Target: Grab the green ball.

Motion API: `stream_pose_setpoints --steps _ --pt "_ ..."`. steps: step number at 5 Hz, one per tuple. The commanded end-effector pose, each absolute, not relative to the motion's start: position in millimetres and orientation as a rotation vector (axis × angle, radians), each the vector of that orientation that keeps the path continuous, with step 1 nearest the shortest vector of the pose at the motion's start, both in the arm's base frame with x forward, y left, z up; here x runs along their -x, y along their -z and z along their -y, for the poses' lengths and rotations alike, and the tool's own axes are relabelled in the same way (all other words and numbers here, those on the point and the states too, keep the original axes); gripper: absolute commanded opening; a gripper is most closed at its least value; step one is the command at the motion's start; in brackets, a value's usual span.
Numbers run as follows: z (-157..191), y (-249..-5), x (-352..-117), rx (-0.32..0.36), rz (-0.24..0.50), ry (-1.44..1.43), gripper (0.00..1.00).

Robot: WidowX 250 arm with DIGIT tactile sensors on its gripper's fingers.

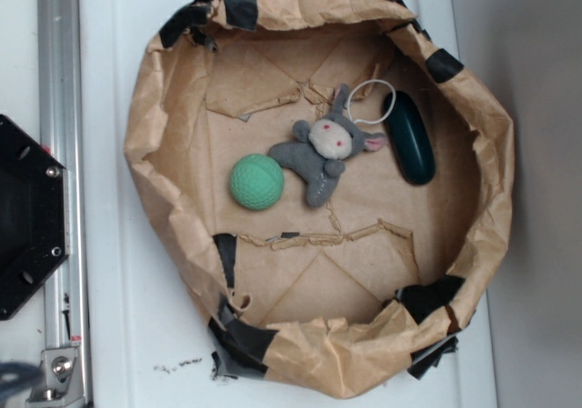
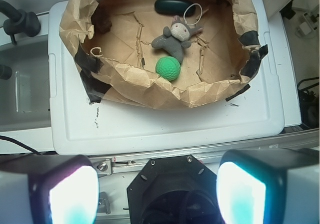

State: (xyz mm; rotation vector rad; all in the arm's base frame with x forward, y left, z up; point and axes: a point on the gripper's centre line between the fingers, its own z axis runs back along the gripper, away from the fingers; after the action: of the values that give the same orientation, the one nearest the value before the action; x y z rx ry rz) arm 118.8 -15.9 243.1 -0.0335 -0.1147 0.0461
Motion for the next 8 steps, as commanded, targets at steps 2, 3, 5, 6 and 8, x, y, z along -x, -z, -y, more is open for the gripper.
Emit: stream_pose_setpoints --steps 2,3,5,6,8 --pt "-3.8 -237.9 -168.7 0.032 0.181 -0.078 1.00" --pt "-22.1 -201.4 -217.4 0.054 0.224 -0.145 1.00" --pt "-17.3 -105.0 -260.3 -0.001 0.120 -0.140 1.00" --pt "-3.2 -54.4 -251.5 0.031 0.019 -0.085 1.00" --pt "5.9 -21.1 -206.3 -0.077 -0.163 0.134 0.66"
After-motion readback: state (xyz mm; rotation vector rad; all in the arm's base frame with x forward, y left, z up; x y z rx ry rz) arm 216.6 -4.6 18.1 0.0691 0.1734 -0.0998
